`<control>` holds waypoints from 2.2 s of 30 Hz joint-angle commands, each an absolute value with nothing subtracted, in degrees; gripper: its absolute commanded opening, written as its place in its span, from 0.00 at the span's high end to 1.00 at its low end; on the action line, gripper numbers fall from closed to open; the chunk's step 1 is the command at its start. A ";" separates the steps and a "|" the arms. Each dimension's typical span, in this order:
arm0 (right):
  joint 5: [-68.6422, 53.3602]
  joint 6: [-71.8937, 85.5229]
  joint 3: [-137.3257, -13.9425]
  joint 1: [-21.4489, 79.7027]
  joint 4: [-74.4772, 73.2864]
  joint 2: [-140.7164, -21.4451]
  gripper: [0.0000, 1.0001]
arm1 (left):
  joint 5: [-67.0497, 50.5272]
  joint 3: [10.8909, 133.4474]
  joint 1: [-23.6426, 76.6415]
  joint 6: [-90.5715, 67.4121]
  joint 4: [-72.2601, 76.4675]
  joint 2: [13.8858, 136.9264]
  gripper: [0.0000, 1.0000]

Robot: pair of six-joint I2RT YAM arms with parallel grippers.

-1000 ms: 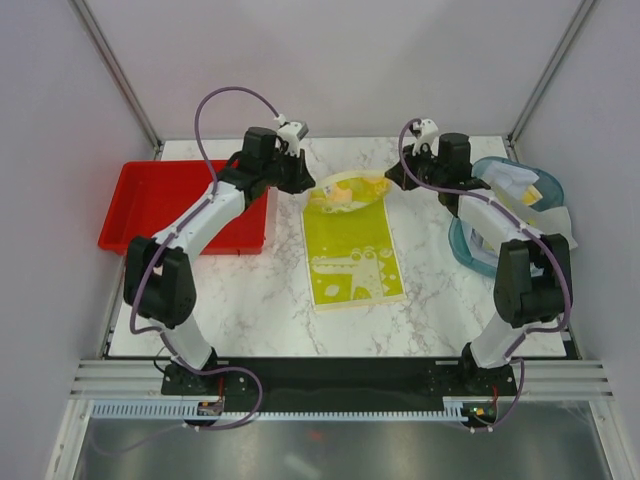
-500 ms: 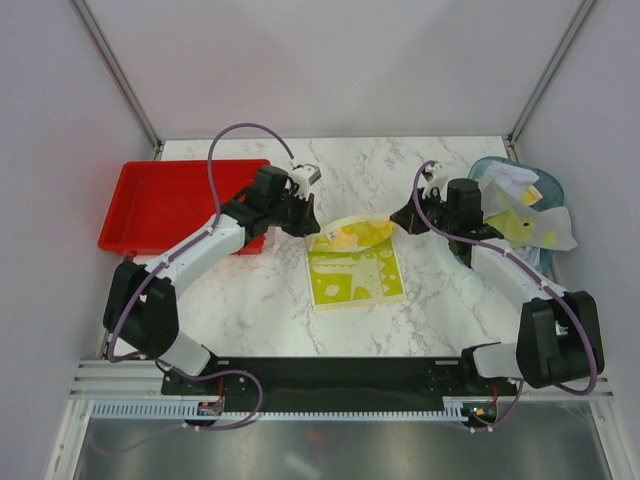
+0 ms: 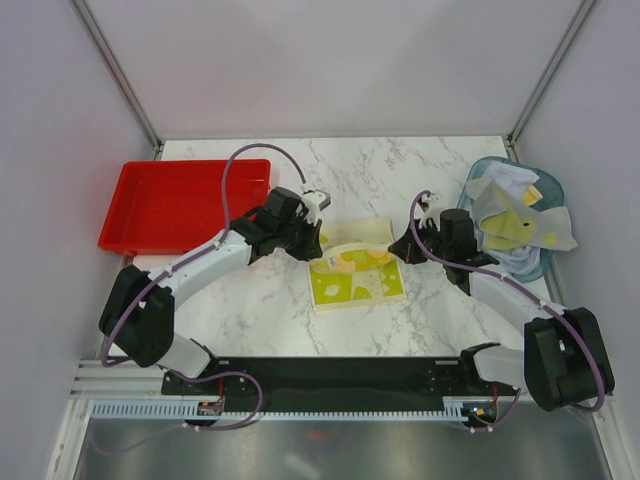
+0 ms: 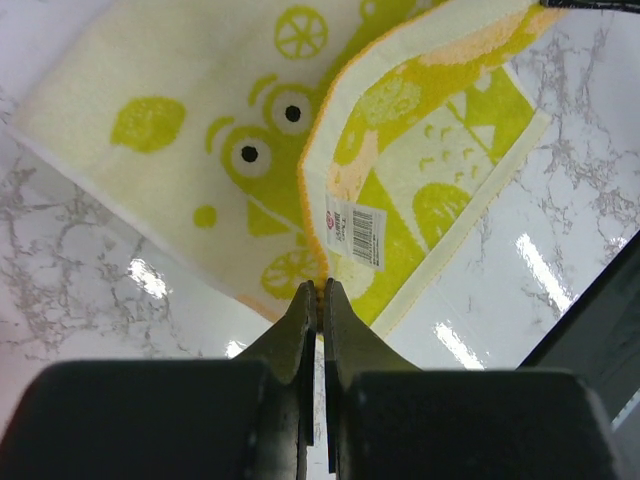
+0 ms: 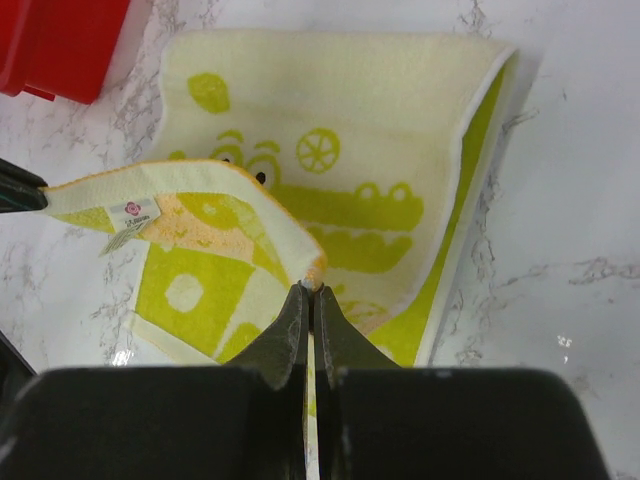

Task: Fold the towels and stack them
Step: Fold the towel

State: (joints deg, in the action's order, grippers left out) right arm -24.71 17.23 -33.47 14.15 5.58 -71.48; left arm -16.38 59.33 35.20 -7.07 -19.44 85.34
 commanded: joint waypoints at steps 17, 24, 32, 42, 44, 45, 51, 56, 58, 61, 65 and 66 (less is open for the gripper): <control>-16.89 24.52 -25.92 14.41 -3.50 -59.51 0.73 | -9.94 53.18 41.57 -15.81 -22.32 81.48 0.58; -14.15 26.80 -29.44 14.41 -13.26 -57.22 0.66 | -11.24 50.10 41.92 -22.22 -21.72 75.59 0.45; -11.08 32.51 -33.22 14.76 -17.57 -64.23 0.65 | -9.06 48.43 41.92 -31.10 -21.35 76.98 0.47; -6.07 44.99 -32.52 19.15 -20.30 -70.22 0.73 | -8.08 44.65 42.10 -40.60 -20.04 78.84 0.46; -4.67 46.84 -32.43 19.95 -20.48 -70.40 0.72 | -9.31 43.60 42.36 -41.13 -18.38 78.92 0.45; -4.22 48.41 -32.43 20.56 -20.74 -70.75 0.71 | -9.32 43.33 42.62 -41.74 -17.24 79.01 0.45; -2.46 51.15 -31.99 21.27 -21.44 -72.60 0.67 | -9.93 41.75 43.24 -42.89 -14.25 81.21 0.45; -0.35 52.12 -31.11 21.36 -21.62 -72.77 0.62 | -9.67 40.08 43.24 -44.12 -11.16 82.96 0.45; 1.30 51.95 -31.11 21.36 -21.45 -73.04 0.62 | -9.67 40.25 43.24 -44.12 -11.16 84.02 0.45; 2.54 51.42 -31.03 21.36 -21.27 -73.47 0.64 | -9.67 40.43 43.33 -44.12 -11.16 85.60 0.45; 3.25 51.06 -30.85 21.36 -20.74 -73.83 0.74 | -9.67 40.25 43.42 -44.12 -11.16 85.96 0.45; 3.34 51.06 -30.76 21.36 -20.48 -73.83 0.77 | -9.67 40.08 43.50 -44.12 -11.16 85.78 0.45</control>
State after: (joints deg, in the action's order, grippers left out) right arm 0.32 50.83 -31.59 21.26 -20.51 -73.10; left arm -9.65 40.45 42.94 -42.19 -13.02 85.41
